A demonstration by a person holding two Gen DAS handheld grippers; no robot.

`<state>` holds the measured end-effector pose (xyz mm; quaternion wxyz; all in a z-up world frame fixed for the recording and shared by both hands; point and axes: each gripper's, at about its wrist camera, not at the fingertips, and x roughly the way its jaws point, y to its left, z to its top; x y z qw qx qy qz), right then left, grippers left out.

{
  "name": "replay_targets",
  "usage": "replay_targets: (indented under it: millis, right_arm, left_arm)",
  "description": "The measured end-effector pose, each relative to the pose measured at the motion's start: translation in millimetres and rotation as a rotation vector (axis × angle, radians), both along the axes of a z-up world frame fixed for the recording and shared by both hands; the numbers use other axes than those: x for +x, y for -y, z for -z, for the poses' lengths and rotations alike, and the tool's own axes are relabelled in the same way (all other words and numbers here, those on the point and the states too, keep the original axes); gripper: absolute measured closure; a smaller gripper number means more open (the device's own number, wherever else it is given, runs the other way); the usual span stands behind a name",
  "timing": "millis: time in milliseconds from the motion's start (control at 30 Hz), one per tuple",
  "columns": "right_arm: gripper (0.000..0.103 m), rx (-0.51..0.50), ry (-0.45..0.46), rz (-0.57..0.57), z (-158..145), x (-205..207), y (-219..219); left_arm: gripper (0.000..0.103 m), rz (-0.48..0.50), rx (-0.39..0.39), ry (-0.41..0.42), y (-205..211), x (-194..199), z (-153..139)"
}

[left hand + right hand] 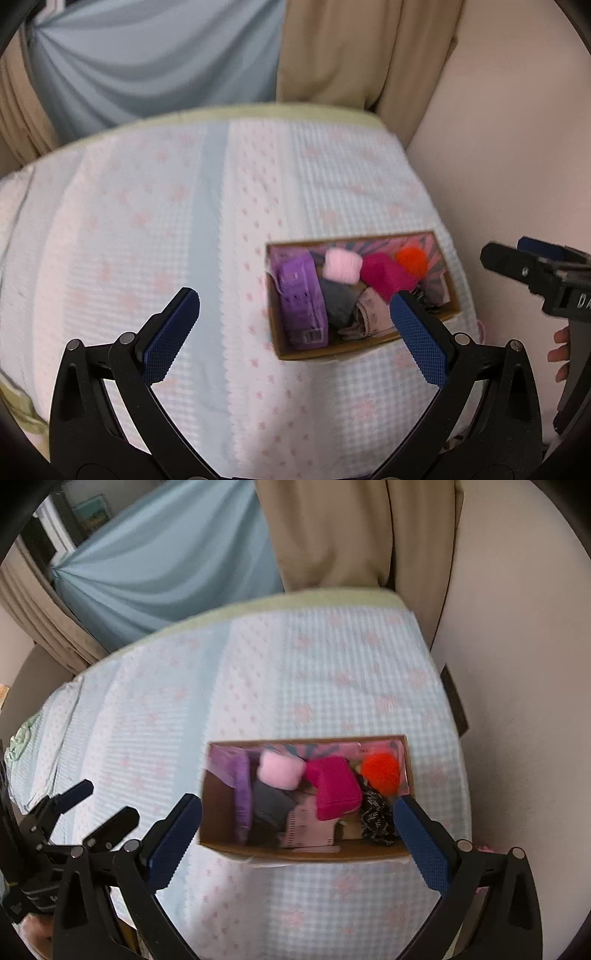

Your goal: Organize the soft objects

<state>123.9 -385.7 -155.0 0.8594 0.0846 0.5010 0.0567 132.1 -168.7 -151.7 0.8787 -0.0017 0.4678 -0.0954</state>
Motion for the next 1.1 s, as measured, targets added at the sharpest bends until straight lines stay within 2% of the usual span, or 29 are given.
replay_targets:
  millis: [167,367,467,633,733,1100]
  right_arm:
    - [0.000,-0.010,0.101,0.025,-65,-43,-32]
    - [0.000,-0.057,0.244,0.053,-124,-90,-70]
    - [0.000,-0.070,0.297,0.068,-144,-107,-84]
    - [0.000,-0.102,0.375,0.071,-163,-134,-108]
    - [0.000,-0.108,0.400,0.083,-165,-145,-114]
    - [0.000,-0.145,0.449,0.113,-170,-163,-124]
  left_arm:
    - [0.000,-0.012,-0.022,0.130,-41,-36,-76]
    - [0.000,-0.043,-0.014,0.253,-85,-74,-135]
    - [0.000,-0.060,-0.010,0.311,-103,-95,-156]
    - [0.000,-0.071,-0.011,0.381,-125,-123,-176]
    - [0.000,-0.075,-0.013,0.409,-132,-134,-179]
    - [0.000,-0.089,-0.007,0.431,-145,-155,-181]
